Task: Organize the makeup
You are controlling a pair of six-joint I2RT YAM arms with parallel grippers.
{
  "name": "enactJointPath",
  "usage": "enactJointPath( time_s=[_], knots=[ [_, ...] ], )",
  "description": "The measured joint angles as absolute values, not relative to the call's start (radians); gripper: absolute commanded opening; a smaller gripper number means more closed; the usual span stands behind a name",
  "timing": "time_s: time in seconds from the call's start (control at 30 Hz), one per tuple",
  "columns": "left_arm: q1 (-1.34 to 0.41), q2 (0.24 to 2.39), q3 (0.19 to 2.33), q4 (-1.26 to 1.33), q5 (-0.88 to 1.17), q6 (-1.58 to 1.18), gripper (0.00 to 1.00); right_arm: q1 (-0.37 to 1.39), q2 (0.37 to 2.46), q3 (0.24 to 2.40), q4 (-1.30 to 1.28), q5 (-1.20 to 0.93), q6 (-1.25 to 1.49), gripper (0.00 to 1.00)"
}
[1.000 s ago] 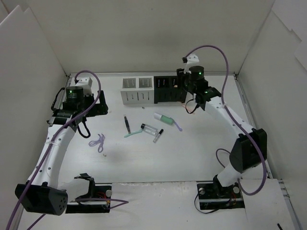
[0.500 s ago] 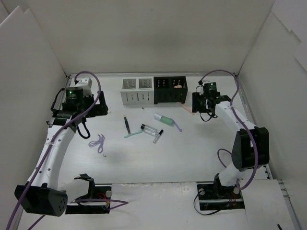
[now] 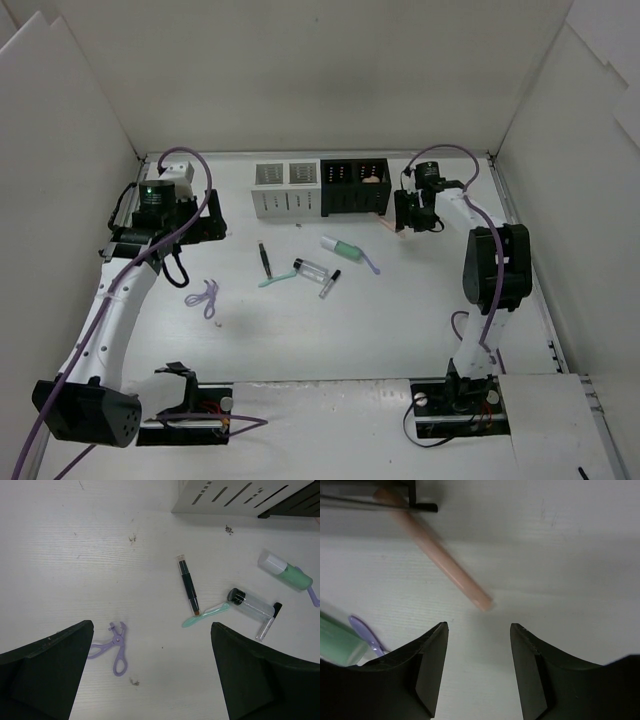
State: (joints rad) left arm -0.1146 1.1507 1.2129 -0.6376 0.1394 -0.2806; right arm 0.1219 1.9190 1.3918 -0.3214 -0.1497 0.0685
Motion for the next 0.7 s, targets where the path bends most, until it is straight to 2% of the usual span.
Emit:
enactJointPath(
  time_s=[0.23,0.7],
  knots=[
    [-0.115,1.152,1.213,-0.637,0.142,-0.281,0.99,0.097,2.03,1.531,-0.356,-0.177,0.042,0.48],
    [-0.115,1.162,1.213,-0.637,0.142,-0.28,0.99,0.099,2.103,1.564,-0.393,-0.254,0.021,0.48]
  ],
)
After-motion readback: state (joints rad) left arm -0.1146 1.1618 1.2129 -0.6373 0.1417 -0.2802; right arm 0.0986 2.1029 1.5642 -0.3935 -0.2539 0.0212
